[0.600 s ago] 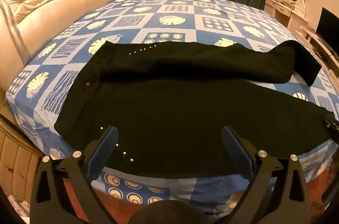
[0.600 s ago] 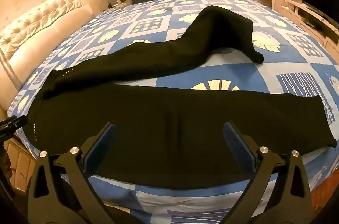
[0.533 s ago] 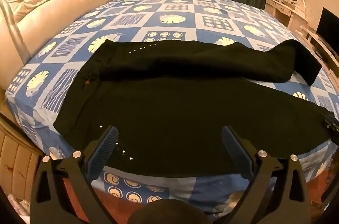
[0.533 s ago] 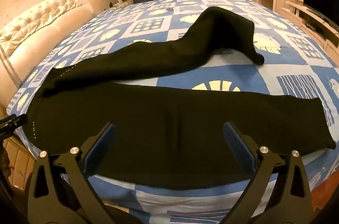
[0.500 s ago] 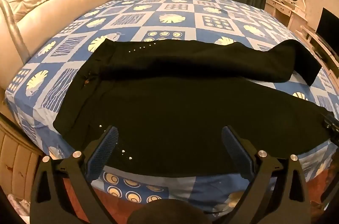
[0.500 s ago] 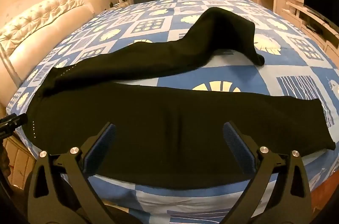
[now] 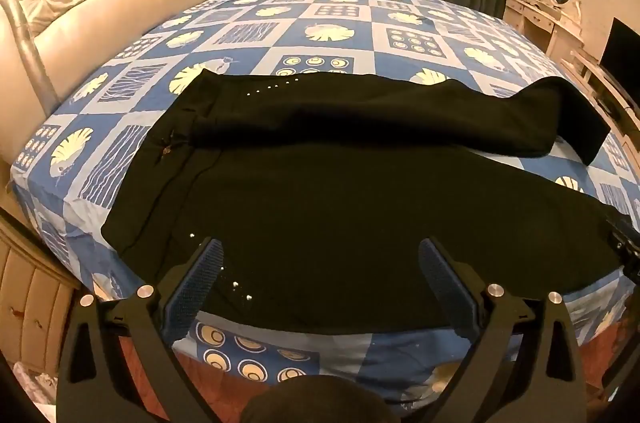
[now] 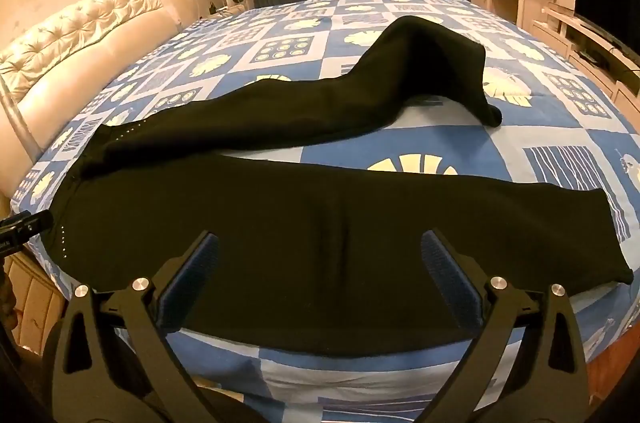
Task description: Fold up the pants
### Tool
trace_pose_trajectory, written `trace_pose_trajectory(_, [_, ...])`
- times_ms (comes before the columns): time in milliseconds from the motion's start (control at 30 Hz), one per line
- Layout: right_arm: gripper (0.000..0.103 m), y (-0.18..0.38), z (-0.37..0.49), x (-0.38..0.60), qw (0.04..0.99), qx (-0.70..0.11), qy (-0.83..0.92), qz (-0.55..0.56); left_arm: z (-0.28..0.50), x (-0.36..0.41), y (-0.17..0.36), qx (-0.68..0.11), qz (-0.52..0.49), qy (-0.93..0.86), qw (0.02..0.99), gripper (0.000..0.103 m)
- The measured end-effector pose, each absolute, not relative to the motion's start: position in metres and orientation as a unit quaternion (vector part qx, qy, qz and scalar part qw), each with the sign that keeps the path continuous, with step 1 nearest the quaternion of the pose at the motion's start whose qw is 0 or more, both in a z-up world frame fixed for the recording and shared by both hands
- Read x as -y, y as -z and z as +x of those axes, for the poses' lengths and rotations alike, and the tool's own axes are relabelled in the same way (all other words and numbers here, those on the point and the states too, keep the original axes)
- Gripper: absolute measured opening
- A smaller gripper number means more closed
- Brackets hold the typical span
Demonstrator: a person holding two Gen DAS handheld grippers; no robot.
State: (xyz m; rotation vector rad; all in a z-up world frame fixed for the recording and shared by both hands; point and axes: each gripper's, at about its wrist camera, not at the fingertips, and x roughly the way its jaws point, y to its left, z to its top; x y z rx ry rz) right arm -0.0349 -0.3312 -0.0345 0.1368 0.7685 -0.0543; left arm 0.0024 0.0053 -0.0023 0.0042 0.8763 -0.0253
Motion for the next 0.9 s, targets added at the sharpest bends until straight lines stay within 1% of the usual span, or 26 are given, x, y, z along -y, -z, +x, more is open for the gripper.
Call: trace_pose_trajectory(900, [0.101,0.0442,-0.0332,0.3252,0.92,-0.385,0.021,0.065,0.002,-0.005,0.0082,-0.43,0.001,0.012,0.903,0.097])
